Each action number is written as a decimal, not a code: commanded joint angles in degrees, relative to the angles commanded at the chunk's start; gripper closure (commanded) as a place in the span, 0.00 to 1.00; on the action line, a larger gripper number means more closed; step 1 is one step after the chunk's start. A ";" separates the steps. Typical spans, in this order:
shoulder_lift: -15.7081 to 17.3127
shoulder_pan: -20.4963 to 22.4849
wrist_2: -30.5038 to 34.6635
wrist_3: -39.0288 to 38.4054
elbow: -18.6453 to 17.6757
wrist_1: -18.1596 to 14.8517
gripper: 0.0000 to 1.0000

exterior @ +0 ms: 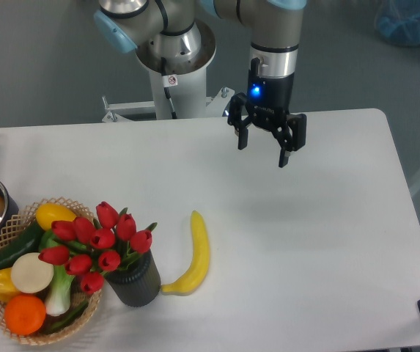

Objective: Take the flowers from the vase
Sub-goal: 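Move the open gripper toward the red tulips in the dark vase, then lower the open gripper around the tulip stems above the vase rim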

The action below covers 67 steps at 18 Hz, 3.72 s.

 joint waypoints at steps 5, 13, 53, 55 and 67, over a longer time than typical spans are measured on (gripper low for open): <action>-0.09 -0.27 -2.81 -6.59 0.70 0.00 0.00; -2.10 -2.02 -11.04 -7.75 -0.97 2.28 0.00; -25.14 -15.91 -38.41 -1.68 11.60 7.38 0.00; -25.22 -16.00 -38.41 -1.60 11.78 7.38 0.00; -26.10 -16.70 -43.68 -1.42 11.78 7.38 0.00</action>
